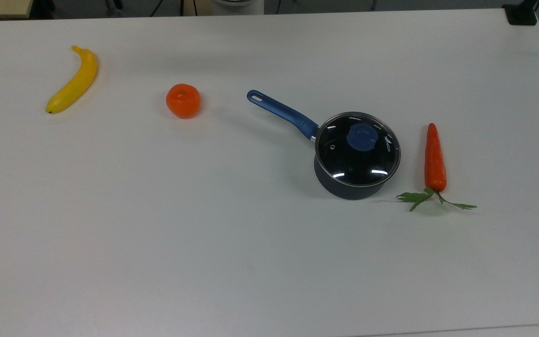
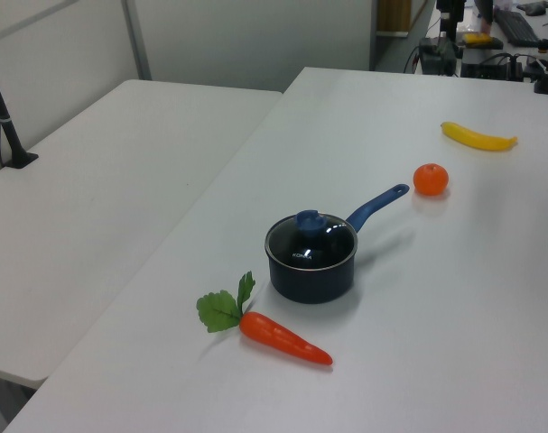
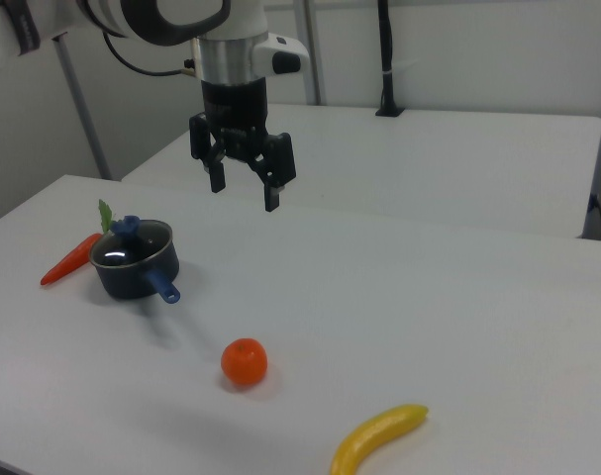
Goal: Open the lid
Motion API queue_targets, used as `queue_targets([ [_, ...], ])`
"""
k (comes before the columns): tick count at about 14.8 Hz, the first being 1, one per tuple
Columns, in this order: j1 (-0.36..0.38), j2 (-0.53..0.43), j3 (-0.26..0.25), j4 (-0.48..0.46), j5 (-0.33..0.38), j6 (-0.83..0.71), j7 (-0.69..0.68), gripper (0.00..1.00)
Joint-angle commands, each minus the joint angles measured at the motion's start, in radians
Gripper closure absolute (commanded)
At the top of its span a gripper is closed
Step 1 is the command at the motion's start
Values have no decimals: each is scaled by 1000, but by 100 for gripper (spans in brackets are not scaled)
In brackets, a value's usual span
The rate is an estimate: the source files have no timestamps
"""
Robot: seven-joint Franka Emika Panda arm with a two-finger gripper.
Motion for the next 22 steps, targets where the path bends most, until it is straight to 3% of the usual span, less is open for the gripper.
queue_targets([
  [1,13,-16,11,-16,6,-8,-1,0],
  [22,-2,-24,-3,-15,5,-10,-13,0],
])
